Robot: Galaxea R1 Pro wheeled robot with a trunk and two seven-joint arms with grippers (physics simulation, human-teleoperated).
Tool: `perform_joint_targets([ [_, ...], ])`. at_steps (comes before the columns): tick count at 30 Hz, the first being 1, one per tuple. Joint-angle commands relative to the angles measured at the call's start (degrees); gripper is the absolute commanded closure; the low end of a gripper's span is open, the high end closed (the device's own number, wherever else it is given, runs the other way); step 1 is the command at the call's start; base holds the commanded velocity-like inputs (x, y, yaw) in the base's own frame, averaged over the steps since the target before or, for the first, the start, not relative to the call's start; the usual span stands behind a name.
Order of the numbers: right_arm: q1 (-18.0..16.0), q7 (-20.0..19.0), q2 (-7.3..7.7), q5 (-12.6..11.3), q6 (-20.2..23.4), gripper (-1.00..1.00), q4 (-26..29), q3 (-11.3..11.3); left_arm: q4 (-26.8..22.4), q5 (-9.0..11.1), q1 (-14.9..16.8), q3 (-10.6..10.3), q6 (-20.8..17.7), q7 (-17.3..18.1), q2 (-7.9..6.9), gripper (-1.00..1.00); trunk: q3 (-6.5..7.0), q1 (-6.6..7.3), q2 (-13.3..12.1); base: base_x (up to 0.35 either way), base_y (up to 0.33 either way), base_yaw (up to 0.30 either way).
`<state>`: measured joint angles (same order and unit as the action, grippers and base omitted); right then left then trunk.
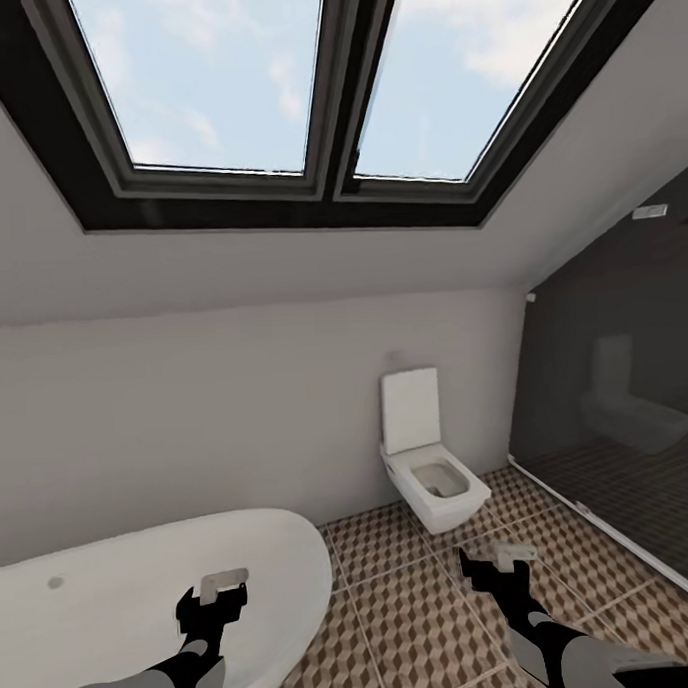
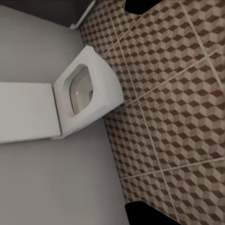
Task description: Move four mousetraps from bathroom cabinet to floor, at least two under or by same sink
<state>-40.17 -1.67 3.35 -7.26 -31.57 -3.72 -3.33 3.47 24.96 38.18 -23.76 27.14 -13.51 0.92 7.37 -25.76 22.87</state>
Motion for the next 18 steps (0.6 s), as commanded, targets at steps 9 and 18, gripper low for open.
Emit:
perform_joint_targets([
  [9,-0.08,-0.18,-0.01,-0.56,-0.33,-1.00,-0.23,-0.36,0.22,0.27,0.07,-0.50,0.28,-0.43,0.04,-1.00,0.15,-0.03,0.05,0.000,0.000,-0.261],
  [18,-0.08,-0.18,-0.01,-0.56,-0.33,-1.00,-0.23,-0.36,0.22,0.27,0.06,-0.50,0.28,-0.46,0.04,-1.00,0.33,-0.03,0.05,0.000,0.000,-0.261],
])
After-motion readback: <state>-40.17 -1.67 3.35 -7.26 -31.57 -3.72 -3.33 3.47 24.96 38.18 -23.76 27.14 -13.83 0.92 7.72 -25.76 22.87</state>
